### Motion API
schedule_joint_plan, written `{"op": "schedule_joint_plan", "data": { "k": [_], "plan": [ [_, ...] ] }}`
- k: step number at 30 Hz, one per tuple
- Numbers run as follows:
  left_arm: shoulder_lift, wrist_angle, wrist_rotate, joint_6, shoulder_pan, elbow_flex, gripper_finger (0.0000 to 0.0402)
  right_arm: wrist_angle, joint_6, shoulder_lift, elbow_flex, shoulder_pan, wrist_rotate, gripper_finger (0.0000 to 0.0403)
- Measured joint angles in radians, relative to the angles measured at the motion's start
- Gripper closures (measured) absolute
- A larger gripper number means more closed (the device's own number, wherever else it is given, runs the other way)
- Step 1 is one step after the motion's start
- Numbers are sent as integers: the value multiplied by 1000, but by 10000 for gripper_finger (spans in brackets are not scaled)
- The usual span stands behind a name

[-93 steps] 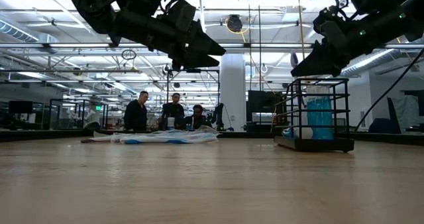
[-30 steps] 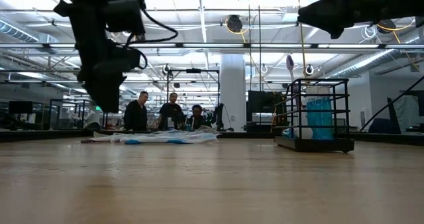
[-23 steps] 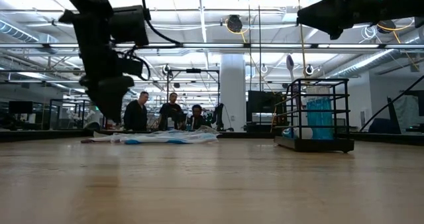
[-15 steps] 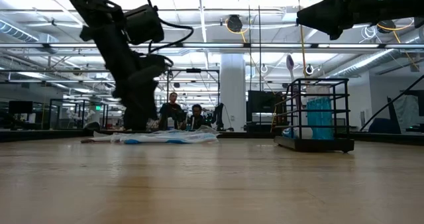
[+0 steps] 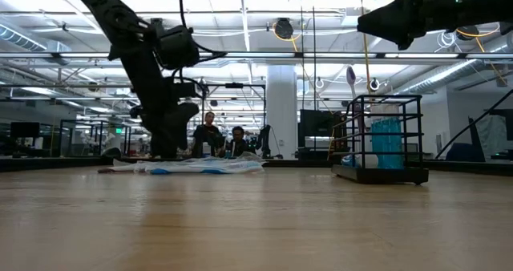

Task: Pick & Place toothbrushing station
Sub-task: Put the blue toothbrush into the bottom section of the mesh organizer

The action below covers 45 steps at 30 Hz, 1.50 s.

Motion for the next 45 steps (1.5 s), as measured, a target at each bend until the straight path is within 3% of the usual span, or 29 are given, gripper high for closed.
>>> {"op": "schedule_joint_plan", "data": {
  "k": [4, 13, 25, 37, 40, 45],
  "plan": [
    [32, -2, 94, 24, 27, 0, 135, 0, 0, 0, 0, 0, 0, 285],
    [145, 0, 57, 39, 25, 6, 135, 0, 0, 0, 0, 0, 1, 286],
    [55, -327, 66, -26, 25, 9, 135, -1, -4, 0, 0, 0, 0, 287],
    [63, -308, 82, -4, 26, 9, 136, -1, -4, 0, 0, 0, 0, 287],
    [63, -292, 89, 2, 26, 9, 154, 0, -4, -1, 0, 0, -1, 287],
    [65, -261, 171, 2, 24, 8, 232, -1, -3, 0, 0, 0, -1, 287]
  ]
}}
